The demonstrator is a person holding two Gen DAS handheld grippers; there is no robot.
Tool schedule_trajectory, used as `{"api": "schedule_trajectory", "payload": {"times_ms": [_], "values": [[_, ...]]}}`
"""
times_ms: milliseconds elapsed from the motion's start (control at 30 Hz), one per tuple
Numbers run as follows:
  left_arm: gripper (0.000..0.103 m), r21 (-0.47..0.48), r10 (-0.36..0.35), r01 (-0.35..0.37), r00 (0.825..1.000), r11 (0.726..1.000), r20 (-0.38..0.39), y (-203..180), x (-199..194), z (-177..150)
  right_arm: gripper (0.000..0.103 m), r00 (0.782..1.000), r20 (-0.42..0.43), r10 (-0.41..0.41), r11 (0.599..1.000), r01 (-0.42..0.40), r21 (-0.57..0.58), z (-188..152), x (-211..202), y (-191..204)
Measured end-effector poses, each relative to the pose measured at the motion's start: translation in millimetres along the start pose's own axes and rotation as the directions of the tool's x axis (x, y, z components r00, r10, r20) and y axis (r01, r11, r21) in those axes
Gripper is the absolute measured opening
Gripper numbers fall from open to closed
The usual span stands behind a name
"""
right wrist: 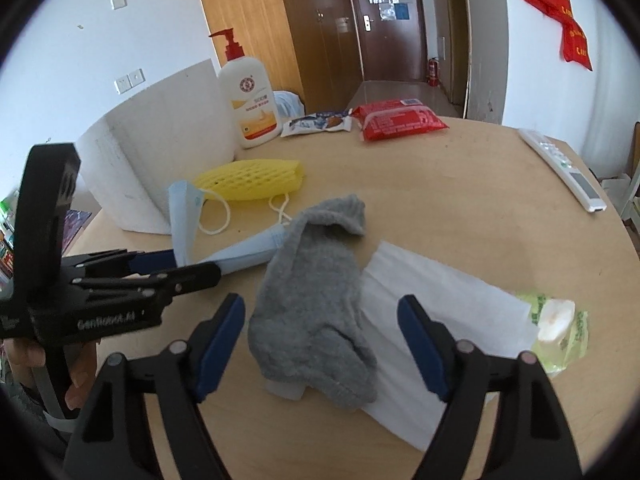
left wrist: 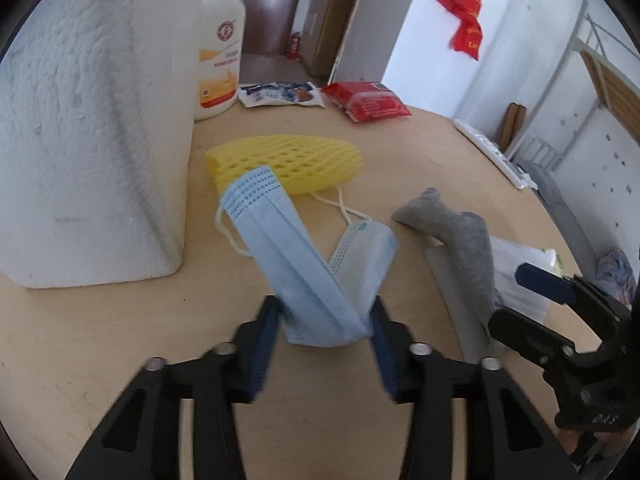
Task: Organize soft objects
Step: 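Close the left tool on the blue mask while the right tool grasps the grey sock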
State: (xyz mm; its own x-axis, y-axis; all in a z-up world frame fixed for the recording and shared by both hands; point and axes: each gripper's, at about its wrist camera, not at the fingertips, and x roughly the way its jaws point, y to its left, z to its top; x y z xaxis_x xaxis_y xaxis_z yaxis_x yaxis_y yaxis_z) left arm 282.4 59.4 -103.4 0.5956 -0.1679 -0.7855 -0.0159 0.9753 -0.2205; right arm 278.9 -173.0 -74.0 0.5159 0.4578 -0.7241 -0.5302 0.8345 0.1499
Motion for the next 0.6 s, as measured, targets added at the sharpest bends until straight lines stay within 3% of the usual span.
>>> {"api": "schedule_trajectory", "payload": {"times_ms": [200,367,500,600], "values": [[0.022,0.006,-0.002,0.002,1.000,1.000,0.021,-0.3,-2.4,-0.4,0.082,1.000,-0.012,0.004,1.000,-0.004,-0.007,0.5,4.6,1.9],[0.017,0.032,-0.009,0.007,0.999,0.999,0.042,-2.3,-7.4,-2.0,0.081,1.000,-0.023,0.009,0.999,-0.010,-0.034,2.1,10.5,7.7],[0.017,0.072,-0.001,-0.005,0.997,0.997,0.082,-8.8,-15.7,-4.2,0.045,0.998,-0.057,0.003,0.999,-0.005,-0.043,2.6,20.7,11.1],[0.017,0.078,-0.003,-0.005,0.994,0.997,0.109,-9.1,-21.0,-4.3,0.035,0.997,-0.079,-0.010,0.999,0.006,-0.051,1.3,26.4,12.2]]}}
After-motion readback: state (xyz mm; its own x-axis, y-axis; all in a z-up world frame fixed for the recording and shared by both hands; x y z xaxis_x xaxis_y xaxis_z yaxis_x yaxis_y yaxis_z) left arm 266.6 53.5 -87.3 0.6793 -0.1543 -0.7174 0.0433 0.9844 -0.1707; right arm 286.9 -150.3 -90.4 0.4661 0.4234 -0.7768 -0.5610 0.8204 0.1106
